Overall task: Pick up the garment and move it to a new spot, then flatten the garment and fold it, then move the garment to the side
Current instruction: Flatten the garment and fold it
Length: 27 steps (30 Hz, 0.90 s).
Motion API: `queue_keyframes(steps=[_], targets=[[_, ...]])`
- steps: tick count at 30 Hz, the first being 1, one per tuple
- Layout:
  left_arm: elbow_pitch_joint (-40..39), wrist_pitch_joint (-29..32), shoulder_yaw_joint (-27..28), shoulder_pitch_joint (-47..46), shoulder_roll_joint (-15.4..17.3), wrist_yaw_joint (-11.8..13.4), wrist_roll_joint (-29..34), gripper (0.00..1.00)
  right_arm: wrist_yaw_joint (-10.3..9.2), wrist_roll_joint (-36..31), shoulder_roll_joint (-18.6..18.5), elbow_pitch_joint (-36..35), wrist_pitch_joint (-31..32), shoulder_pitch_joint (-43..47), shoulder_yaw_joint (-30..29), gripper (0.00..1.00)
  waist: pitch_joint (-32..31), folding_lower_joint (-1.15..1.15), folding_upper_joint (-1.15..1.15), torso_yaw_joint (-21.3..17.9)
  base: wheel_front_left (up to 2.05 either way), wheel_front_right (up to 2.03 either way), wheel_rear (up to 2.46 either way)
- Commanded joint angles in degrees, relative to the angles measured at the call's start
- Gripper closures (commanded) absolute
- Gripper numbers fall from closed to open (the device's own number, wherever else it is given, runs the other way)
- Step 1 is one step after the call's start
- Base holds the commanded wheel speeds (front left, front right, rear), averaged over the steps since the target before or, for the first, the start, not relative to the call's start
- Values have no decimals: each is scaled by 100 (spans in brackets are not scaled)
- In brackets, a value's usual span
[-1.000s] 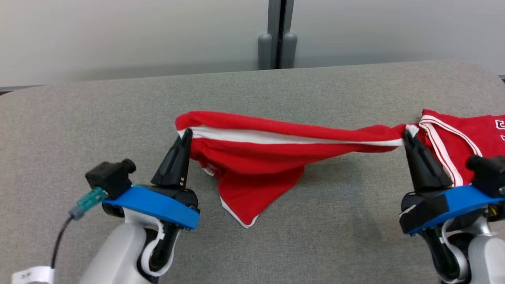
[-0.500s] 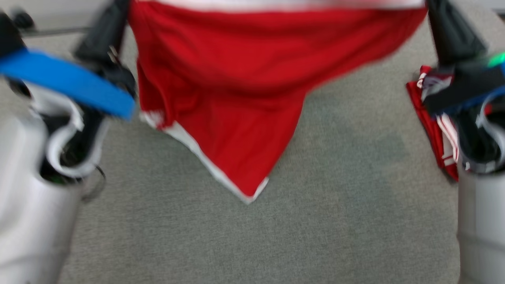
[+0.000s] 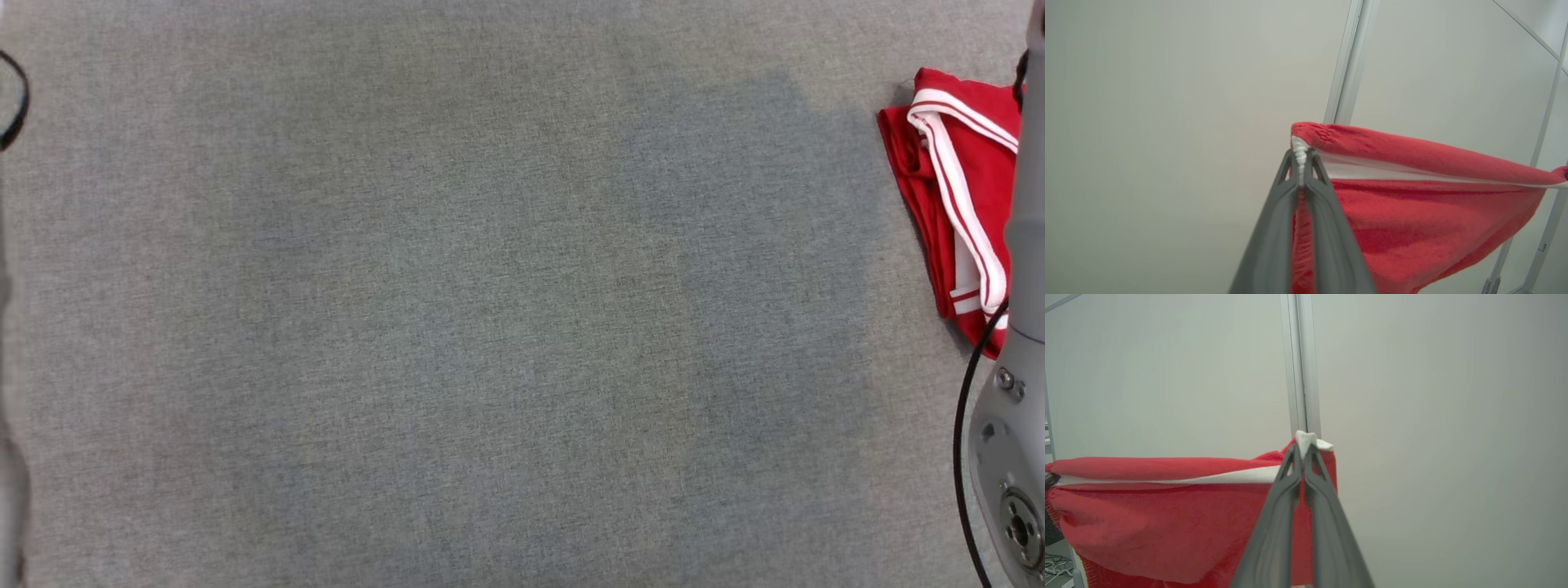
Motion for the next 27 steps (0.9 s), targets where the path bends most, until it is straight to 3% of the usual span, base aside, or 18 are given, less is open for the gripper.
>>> queue_keyframes(steps=[1, 8, 15, 20, 25, 27], targets=[[93, -79, 35, 13, -38, -30, -60, 100, -9, -30, -64, 93, -56, -6, -14, 100, 7, -1, 0, -8, 0, 0, 0], [640, -854, -410, 1021, -228, -339, -128, 100, -7, 120, -83, 893, -76, 1099, 537, 100, -60, -1, 0, -56, 0, 0, 0], [1213, -907, -1326, 2760, -418, -389, -421, 100, -6, 594, -448, 1576, 579, 2738, 854, 100, -413, -1, 0, 177, 0, 0, 0], [1165, -514, -1931, 3750, -186, -378, -745, 100, -6, 899, -859, 1115, 1570, 3879, 923, 100, -874, -1, 0, 396, 0, 0, 0], [644, 154, -2333, 4611, 332, -376, -960, 100, -10, 918, -1242, 1, 2834, 5204, 654, 100, -1422, -1, 0, 543, 0, 0, 0], [295, 429, -2441, 4904, 617, -261, -938, 100, -11, 930, -1287, -633, 3322, 5783, 426, 100, -1586, -1, 0, 601, 0, 0, 0]])
